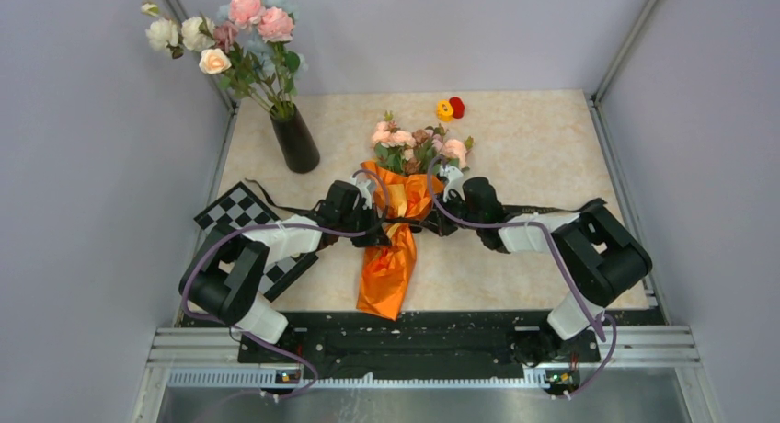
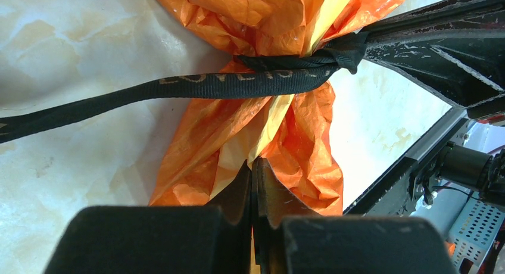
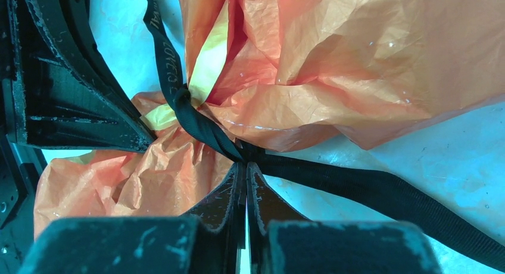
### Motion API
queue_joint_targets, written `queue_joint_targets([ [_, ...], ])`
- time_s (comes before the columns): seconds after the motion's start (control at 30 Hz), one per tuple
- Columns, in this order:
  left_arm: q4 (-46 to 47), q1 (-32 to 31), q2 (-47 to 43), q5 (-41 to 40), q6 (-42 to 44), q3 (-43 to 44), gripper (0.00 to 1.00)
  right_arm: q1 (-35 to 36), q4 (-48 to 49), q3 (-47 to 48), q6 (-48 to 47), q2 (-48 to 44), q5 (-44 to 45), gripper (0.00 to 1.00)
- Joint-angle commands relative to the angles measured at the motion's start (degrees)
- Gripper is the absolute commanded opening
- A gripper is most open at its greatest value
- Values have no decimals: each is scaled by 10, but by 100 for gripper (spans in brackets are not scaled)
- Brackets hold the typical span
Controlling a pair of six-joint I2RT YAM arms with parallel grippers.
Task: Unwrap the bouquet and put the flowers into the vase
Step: Untie the ribbon from the wrapping paper.
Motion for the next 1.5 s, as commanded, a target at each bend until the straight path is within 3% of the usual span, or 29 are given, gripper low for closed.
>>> queue_joint_targets([
  [0.0,-7,0,-17,-8,2,-7,0,-4,22,15,-5,-2,3,0],
  [0.8,-7,6,-20,-26,-10,-18,0,-4,53,-85,110,-57,130,0],
  [1.27,-7,15,-23,-23,-11,-23,0,-4,53,-125,131,-83,147,0],
  [1.47,10,14,-20,-11,0,-20,0,-5,3,-118,108,-141,143,19],
])
